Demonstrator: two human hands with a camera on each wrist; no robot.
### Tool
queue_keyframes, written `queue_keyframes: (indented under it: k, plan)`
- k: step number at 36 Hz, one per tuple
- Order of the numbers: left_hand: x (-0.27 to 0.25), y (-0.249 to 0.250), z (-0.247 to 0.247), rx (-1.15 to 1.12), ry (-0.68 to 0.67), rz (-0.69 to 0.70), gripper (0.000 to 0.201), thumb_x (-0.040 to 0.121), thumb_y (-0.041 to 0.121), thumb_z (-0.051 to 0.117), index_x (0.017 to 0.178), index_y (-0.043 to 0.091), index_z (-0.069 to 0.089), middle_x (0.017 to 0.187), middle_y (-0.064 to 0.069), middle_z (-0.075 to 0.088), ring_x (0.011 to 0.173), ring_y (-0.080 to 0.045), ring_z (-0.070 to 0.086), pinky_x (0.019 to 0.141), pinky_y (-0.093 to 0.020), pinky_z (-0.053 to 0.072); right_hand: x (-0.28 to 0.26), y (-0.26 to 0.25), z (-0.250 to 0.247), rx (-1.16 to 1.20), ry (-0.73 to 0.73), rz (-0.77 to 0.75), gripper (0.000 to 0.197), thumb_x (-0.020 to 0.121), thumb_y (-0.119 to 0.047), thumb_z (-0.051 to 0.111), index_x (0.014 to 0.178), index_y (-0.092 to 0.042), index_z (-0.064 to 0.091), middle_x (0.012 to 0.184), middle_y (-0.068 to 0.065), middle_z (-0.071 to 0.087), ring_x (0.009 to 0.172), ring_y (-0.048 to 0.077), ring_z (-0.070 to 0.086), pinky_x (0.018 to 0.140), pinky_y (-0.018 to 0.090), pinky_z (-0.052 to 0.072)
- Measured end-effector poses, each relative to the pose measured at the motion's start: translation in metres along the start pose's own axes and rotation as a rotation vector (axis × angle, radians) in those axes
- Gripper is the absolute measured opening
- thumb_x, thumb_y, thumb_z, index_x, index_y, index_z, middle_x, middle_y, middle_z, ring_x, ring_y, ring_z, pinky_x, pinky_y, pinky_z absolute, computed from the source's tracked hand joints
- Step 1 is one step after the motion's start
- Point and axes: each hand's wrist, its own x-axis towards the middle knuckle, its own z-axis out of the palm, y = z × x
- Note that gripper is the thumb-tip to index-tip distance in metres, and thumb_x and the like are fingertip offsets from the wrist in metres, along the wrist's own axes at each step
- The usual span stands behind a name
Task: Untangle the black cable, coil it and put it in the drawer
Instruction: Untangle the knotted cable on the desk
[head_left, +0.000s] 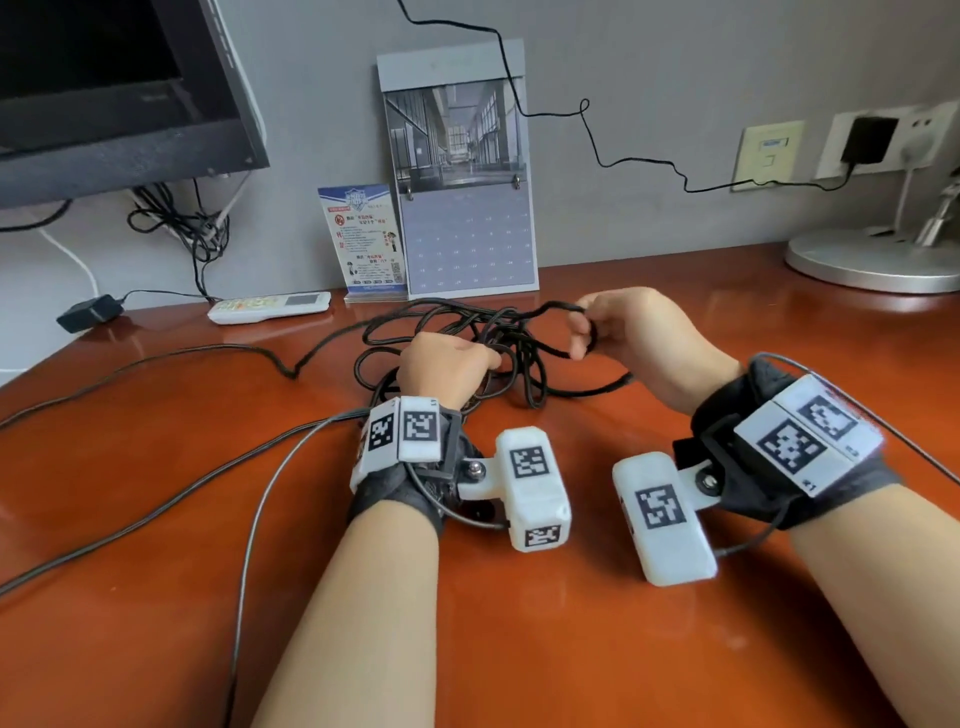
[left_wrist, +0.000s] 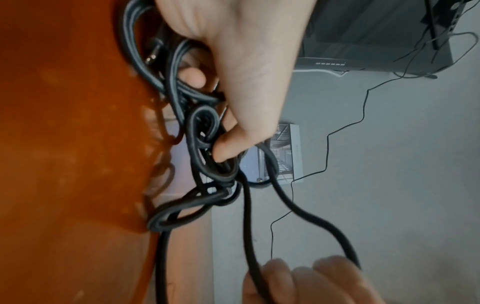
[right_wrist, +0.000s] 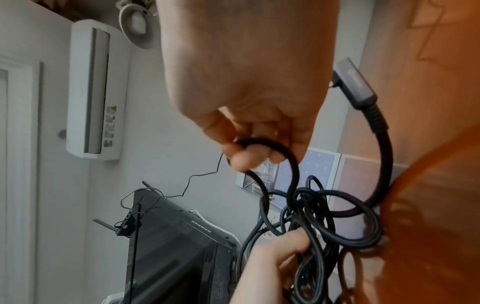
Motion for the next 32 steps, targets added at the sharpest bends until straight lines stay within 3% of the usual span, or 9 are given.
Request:
queue_keyframes:
  k: [3, 6, 9, 13, 16, 20, 22, 28, 32]
  plan:
    - [0.000, 0.000, -0.002, 0.020, -0.053, -0.017, 0.021, 0.070, 0.022, 0.077, 0.057, 0.010, 0.067, 0.050, 0.001, 0.053, 0.056, -0.017, 0.051, 0.056, -0.024, 0.038, -0.004, 0.000, 0.002, -0.042, -0.087, -0.040, 0.035, 0.094, -0.022, 0.034, 0.062, -0.011, 0.043, 0.043, 0.000, 0.031, 0.047, 0.017, 0.030, 0.062, 0.028, 0.033]
    - [-0.002, 0.001, -0.001, 0.041, -0.073, -0.016, 0.019, 0.068, 0.022, 0.078, 0.058, 0.009, 0.068, 0.051, 0.001, 0.053, 0.055, -0.017, 0.050, 0.054, -0.025, 0.037, -0.004, 0.000, 0.008, -0.208, -0.090, -0.010, 0.047, 0.099, -0.041, 0.038, 0.077, -0.007, 0.062, 0.038, -0.007, 0.025, 0.043, 0.014, 0.024, 0.052, 0.022, 0.030]
    - [-0.004, 0.003, -0.001, 0.048, -0.067, -0.018, 0.022, 0.067, 0.023, 0.077, 0.070, 0.001, 0.072, 0.059, -0.003, 0.058, 0.062, -0.019, 0.054, 0.061, -0.030, 0.042, -0.003, 0.001, 0.011, -0.178, -0.050, -0.004, 0.047, 0.101, -0.034, 0.040, 0.074, -0.009, 0.068, 0.041, 0.000, 0.027, 0.041, 0.014, 0.025, 0.052, 0.017, 0.034]
    - [-0.005, 0.001, -0.002, 0.012, -0.036, -0.014, 0.027, 0.070, 0.023, 0.077, 0.082, -0.001, 0.074, 0.075, -0.011, 0.069, 0.070, -0.019, 0.058, 0.070, -0.033, 0.050, -0.004, -0.003, 0.003, 0.050, -0.006, 0.026, 0.042, 0.096, -0.017, 0.039, 0.054, -0.012, 0.047, 0.039, 0.002, 0.033, 0.042, 0.018, 0.030, 0.072, 0.034, 0.040]
    - [-0.006, 0.002, -0.002, 0.017, -0.055, -0.016, 0.020, 0.070, 0.022, 0.077, 0.080, 0.005, 0.076, 0.080, -0.007, 0.072, 0.075, -0.018, 0.061, 0.074, -0.032, 0.051, -0.004, -0.005, 0.000, 0.153, -0.006, 0.108, 0.035, 0.094, -0.018, 0.039, 0.059, -0.012, 0.042, 0.035, -0.003, 0.027, 0.036, 0.016, 0.023, 0.063, 0.033, 0.042]
    - [-0.010, 0.004, 0.000, 0.054, -0.088, -0.024, 0.017, 0.066, 0.022, 0.079, 0.063, 0.007, 0.071, 0.061, 0.000, 0.062, 0.064, -0.017, 0.057, 0.061, -0.028, 0.044, -0.004, -0.005, 0.005, 0.079, -0.132, 0.229, 0.024, 0.101, -0.027, 0.040, 0.100, -0.007, 0.054, 0.039, -0.002, 0.049, 0.028, 0.008, 0.018, 0.056, 0.027, 0.044]
    - [-0.011, 0.005, 0.000, 0.051, -0.083, -0.028, 0.024, 0.066, 0.021, 0.079, 0.053, 0.010, 0.062, 0.055, 0.001, 0.056, 0.060, -0.016, 0.054, 0.059, -0.027, 0.041, -0.004, -0.005, 0.006, 0.021, -0.190, 0.263, 0.029, 0.103, -0.021, 0.034, 0.110, -0.001, 0.053, 0.033, -0.003, 0.043, 0.027, 0.007, 0.018, 0.059, 0.027, 0.046]
    - [-0.008, -0.003, -0.007, -0.002, 0.002, -0.016, 0.014, 0.072, 0.021, 0.076, 0.062, 0.017, 0.067, 0.063, 0.003, 0.060, 0.057, -0.006, 0.049, 0.059, -0.020, 0.041, -0.004, -0.008, -0.009, 0.124, -0.103, 0.244, 0.028, 0.092, 0.000, 0.031, 0.082, -0.003, 0.057, 0.057, 0.008, 0.064, 0.035, 0.011, 0.038, 0.050, 0.025, 0.045]
    - [-0.008, -0.002, -0.010, -0.002, -0.032, -0.025, 0.014, 0.071, 0.019, 0.076, 0.063, 0.020, 0.065, 0.070, 0.002, 0.062, 0.062, -0.008, 0.051, 0.070, -0.026, 0.049, -0.002, -0.018, -0.016, 0.190, -0.050, 0.254, 0.030, 0.090, -0.016, 0.032, 0.063, -0.012, 0.044, 0.039, -0.003, 0.032, 0.029, 0.009, 0.015, 0.043, 0.024, 0.027]
